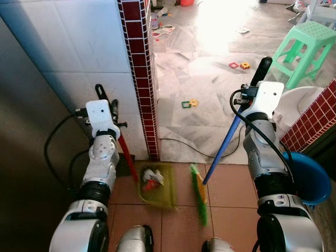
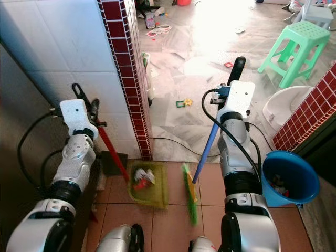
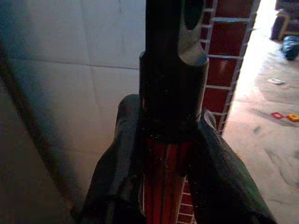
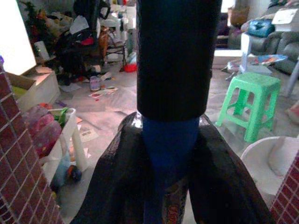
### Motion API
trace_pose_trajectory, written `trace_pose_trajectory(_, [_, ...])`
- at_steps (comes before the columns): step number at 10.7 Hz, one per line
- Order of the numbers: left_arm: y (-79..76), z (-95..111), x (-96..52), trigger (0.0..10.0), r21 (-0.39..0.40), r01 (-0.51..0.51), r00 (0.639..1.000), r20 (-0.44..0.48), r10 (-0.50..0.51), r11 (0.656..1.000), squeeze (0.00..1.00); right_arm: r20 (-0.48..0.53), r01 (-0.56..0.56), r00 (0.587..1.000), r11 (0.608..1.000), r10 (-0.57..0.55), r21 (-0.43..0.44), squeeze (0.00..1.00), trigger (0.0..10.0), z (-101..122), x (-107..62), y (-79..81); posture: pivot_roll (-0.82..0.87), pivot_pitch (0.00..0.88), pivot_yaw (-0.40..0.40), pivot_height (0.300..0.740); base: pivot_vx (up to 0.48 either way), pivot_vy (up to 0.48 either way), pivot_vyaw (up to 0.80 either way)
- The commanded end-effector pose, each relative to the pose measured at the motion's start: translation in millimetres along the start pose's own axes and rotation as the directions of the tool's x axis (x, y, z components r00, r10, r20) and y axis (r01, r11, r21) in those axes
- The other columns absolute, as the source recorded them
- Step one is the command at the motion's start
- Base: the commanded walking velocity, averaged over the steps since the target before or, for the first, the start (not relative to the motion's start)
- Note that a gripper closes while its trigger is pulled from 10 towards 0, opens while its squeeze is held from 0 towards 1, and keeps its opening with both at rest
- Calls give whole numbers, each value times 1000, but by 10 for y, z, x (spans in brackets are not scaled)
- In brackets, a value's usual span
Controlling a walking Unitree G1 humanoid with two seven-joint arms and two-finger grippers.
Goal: Sweep floor
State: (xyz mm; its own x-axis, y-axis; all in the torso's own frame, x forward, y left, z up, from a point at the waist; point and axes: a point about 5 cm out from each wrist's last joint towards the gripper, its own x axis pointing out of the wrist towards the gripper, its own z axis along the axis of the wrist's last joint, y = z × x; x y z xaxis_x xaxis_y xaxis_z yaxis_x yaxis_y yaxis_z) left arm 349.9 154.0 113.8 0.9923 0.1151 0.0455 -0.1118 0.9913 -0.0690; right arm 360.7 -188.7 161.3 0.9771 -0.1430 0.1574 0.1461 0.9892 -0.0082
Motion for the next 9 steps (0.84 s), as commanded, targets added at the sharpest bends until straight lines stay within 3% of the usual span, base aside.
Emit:
trace_pose_trajectory(1, [-48,179,29,10000,-18,26,997,71,-25,999,0,35,2,999,1000,-2,-8,0,10000,61,17,23,-106,28,84,740,0,0,-444])
trace_pose_trajectory(2, [-73,182,18,10000,-23,33,997,70,-31,999,0,37,-1,999,1000,1,-2,0,10000,64,19,45,-107,31,83,740,0,0,0])
trace_pose_trajectory(5, [-132,159,-16,10000,-42,47,998,55,-45,998,0,35,-3,999,1000,3,5,0,10000,62,17,59,-113,43,76,740,0,0,-698])
trace_pose_trajectory(9, [-176,154,-49,10000,-58,60,997,43,-58,996,0,26,-11,1000,1000,11,2,0,10000,33,1,52,-120,49,72,740,0,-276,-433])
